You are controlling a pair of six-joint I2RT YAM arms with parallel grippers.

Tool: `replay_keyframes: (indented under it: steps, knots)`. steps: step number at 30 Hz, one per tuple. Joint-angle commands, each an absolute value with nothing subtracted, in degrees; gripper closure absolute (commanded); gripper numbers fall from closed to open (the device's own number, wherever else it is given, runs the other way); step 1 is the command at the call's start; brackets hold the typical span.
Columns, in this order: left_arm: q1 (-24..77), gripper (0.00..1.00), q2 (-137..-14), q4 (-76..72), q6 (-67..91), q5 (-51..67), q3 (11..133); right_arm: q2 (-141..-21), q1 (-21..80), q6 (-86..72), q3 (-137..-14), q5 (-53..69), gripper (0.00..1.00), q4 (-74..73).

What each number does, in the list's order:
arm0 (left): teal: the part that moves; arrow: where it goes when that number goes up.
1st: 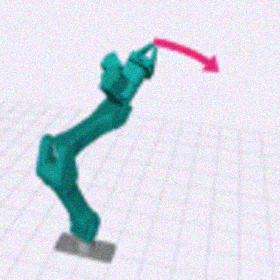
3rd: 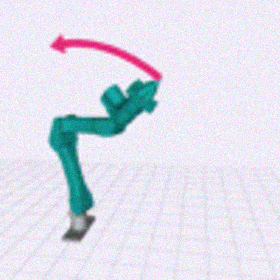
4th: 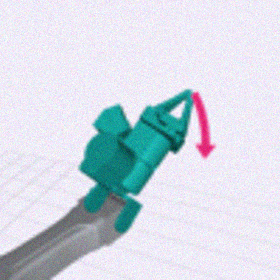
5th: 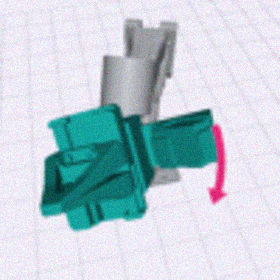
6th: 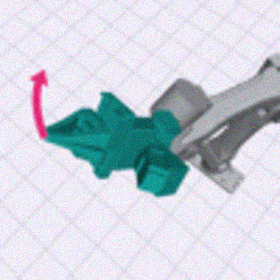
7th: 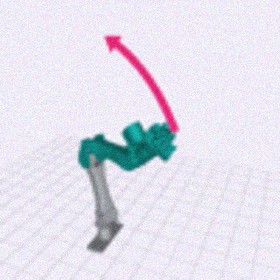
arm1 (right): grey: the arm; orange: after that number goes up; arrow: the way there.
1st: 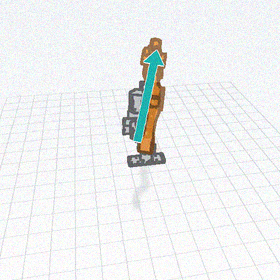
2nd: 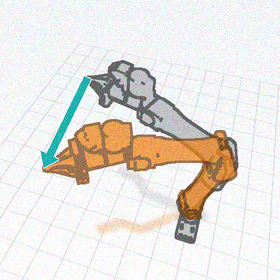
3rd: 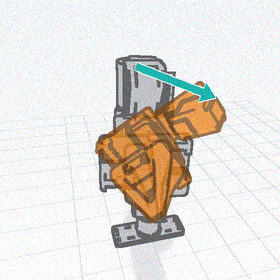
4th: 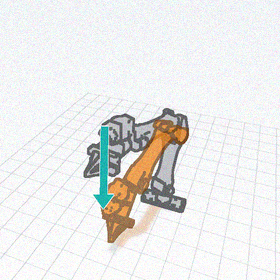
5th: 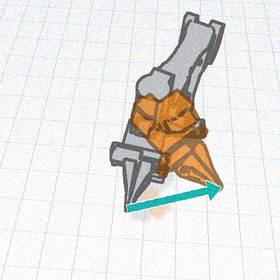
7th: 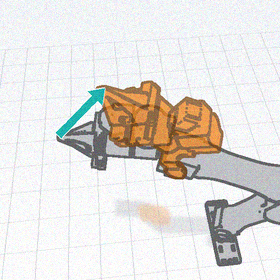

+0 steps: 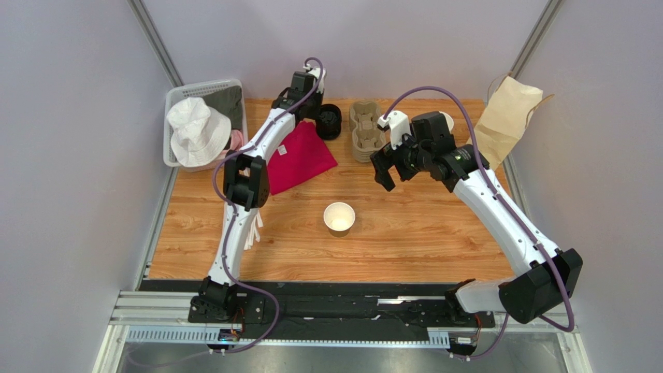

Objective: Pack the takeout coffee

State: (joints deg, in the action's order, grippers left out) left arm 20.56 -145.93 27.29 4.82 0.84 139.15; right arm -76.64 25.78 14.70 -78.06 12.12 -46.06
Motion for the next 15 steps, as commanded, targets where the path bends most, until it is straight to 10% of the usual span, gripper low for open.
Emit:
replay_keyframes:
  steps: [1,15]
  knots:
    - [20.6,1.00,-143.6,25.4,5.4,0.2,141.4,-75.5,25.5,13.7,-79.3,12.7,0.00,-44.8]
    - [20.6,1.00,-147.0,25.2,4.7,0.2,141.6,-76.3,25.4,13.7,-78.9,12.9,0.00,-44.6]
